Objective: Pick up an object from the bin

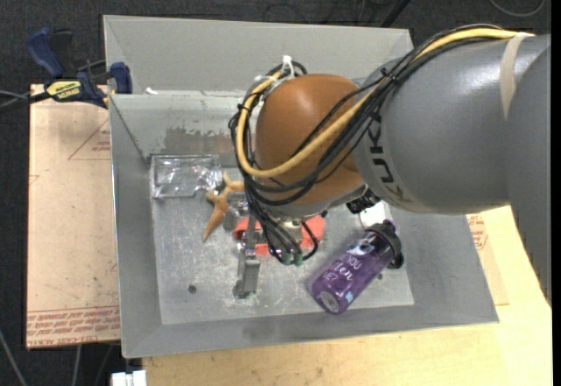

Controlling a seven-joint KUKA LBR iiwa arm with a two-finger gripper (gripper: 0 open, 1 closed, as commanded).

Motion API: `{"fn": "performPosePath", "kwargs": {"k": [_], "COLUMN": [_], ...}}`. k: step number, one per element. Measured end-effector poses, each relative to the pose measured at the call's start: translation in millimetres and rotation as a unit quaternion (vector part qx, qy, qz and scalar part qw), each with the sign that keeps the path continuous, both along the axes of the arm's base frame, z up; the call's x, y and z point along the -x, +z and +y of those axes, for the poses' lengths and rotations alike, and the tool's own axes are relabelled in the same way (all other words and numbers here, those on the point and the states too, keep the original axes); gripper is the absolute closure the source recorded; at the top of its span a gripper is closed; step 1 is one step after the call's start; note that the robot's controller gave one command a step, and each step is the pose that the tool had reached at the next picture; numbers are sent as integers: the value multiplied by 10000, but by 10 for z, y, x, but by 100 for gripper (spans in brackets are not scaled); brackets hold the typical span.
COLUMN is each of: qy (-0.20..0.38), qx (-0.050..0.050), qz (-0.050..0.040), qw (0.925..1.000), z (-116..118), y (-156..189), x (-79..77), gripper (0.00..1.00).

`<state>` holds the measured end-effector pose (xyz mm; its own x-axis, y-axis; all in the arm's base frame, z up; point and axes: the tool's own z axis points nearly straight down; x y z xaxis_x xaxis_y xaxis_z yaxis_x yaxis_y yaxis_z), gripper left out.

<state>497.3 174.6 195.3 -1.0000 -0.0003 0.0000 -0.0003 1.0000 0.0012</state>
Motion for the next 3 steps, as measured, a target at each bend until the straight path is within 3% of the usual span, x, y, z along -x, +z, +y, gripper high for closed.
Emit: {"fn": "performPosePath", "kwargs": {"k": [1, 2, 3], "qy": [508, 941, 377], "qx": [-19, -2, -17], "qz": [-27, -1, -16], "qw": [9987, 9956, 9993], "z": [-174, -659, -1179], "y": [-186, -385, -366], "x": [-155, -423, -463], "gripper": [0, 0, 0]}}
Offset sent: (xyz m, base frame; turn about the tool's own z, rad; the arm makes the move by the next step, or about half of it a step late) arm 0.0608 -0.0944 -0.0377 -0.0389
